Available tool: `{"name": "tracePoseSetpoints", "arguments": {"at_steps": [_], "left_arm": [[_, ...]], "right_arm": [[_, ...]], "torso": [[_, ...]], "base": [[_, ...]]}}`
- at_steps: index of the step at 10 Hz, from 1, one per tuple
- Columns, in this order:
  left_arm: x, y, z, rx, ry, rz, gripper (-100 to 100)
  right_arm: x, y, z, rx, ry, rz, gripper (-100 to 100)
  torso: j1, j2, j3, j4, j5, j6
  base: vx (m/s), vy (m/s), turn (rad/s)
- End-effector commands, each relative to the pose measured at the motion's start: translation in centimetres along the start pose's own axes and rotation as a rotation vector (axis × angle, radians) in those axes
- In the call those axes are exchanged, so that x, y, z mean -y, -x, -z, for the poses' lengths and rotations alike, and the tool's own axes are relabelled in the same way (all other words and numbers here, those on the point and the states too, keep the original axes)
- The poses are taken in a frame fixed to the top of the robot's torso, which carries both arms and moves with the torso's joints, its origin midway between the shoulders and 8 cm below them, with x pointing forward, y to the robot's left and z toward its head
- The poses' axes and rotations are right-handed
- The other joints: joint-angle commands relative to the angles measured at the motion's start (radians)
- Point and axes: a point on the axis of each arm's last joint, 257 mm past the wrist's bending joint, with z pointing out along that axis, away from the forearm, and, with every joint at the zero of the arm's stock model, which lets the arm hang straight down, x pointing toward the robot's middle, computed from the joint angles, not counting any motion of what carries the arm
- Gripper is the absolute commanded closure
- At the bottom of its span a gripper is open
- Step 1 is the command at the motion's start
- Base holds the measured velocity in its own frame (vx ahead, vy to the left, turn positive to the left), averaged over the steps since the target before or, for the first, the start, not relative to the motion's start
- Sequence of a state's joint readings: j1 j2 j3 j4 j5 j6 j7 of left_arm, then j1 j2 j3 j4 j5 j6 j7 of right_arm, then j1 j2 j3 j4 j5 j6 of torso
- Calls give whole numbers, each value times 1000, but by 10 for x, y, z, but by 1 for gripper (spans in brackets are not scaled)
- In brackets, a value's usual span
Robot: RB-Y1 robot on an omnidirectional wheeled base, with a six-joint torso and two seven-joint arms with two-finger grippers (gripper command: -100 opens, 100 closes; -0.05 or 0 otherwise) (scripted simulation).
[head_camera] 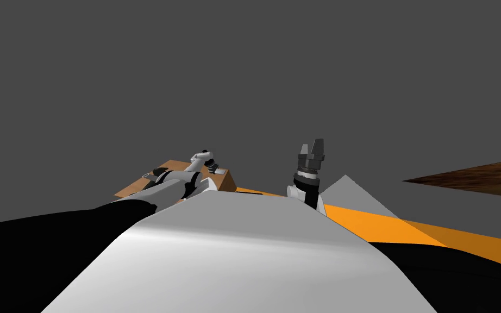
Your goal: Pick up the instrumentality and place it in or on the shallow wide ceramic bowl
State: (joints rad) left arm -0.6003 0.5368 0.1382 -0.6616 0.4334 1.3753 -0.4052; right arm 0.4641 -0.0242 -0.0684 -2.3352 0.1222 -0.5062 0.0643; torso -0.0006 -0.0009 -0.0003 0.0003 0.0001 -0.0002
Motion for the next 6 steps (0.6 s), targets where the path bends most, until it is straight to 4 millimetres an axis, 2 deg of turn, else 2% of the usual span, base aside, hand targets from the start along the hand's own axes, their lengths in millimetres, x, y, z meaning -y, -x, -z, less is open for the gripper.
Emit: {"name": "tracePoseSetpoints", "arguments": {"at_steps": [1,3,4,6], "left_arm": [[18,14,24,25,-38,-2,100],[22,14,26,28,-46,-6,100],[31,24,46,42,-59,-6,100],[35,30,63,51,-58,-11,100]], "right_arm": [[0,0,0,0,0,0,0],[0,0,0,0,0,0,0],[0,0,0,0,0,0,0],[0,0,0,0,0,0,0]], "torso": [[0,0,0,0,0,0],[0,5,4,2,-1,0],[0,4,3,2,-1,0],[-3,6,5,3,-2,0]], "base": [[-56,-10,37],[-62,2,27],[-61,-26,22],[-55,-47,28]]}}
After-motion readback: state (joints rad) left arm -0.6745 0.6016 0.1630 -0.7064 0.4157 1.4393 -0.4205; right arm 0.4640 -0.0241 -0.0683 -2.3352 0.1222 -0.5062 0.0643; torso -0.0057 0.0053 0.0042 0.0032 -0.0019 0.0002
